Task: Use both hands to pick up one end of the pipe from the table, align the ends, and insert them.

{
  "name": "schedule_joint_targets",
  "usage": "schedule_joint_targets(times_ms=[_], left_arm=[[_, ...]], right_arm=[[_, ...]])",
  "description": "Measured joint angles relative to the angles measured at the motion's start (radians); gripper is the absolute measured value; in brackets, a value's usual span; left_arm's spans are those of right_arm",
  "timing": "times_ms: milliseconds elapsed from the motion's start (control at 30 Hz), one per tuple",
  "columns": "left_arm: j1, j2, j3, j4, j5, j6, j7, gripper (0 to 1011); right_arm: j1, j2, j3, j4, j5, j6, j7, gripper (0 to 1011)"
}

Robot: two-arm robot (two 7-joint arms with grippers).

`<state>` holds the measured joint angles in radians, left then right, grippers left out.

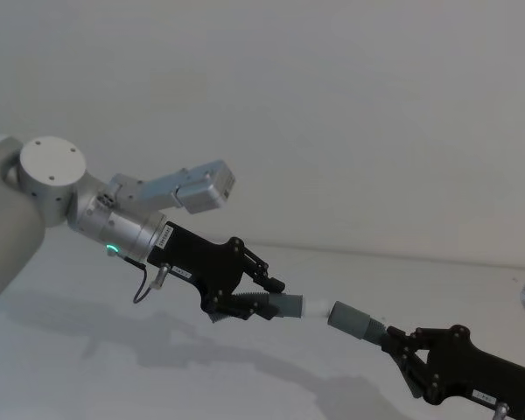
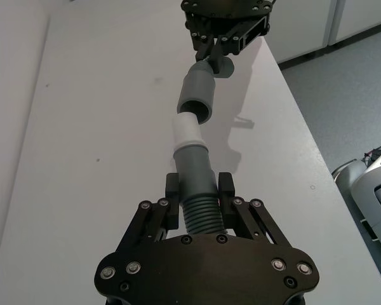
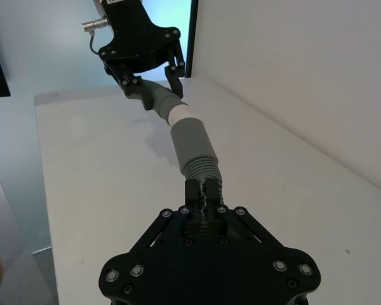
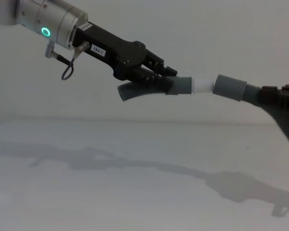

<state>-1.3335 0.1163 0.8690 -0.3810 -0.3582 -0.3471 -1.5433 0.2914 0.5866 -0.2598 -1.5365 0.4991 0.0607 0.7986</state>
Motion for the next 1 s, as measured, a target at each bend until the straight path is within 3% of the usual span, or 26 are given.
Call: schedule_joint_targets(times_ms=[400, 600, 1000], left_arm=[[-0.042, -0.055, -0.009, 0.128, 0.001, -0.056, -0.033, 329], [-0.069, -0.087, 0.003, 0.207, -0.015, -0.094, -0.052, 329], [-0.096, -0.119, 0.004, 0.287, -0.028, -0.132, -0.074, 329]], right_arm=[[0.003, 0.009, -0.01, -0.002, 0.008, -0.002, 0.001, 50], [0.007, 0.012, -0.016, 0.0, 0.011, -0.002, 0.0, 50], [0.015, 0.017, -0.029, 0.005, 0.017, 0.005, -0.01, 51]])
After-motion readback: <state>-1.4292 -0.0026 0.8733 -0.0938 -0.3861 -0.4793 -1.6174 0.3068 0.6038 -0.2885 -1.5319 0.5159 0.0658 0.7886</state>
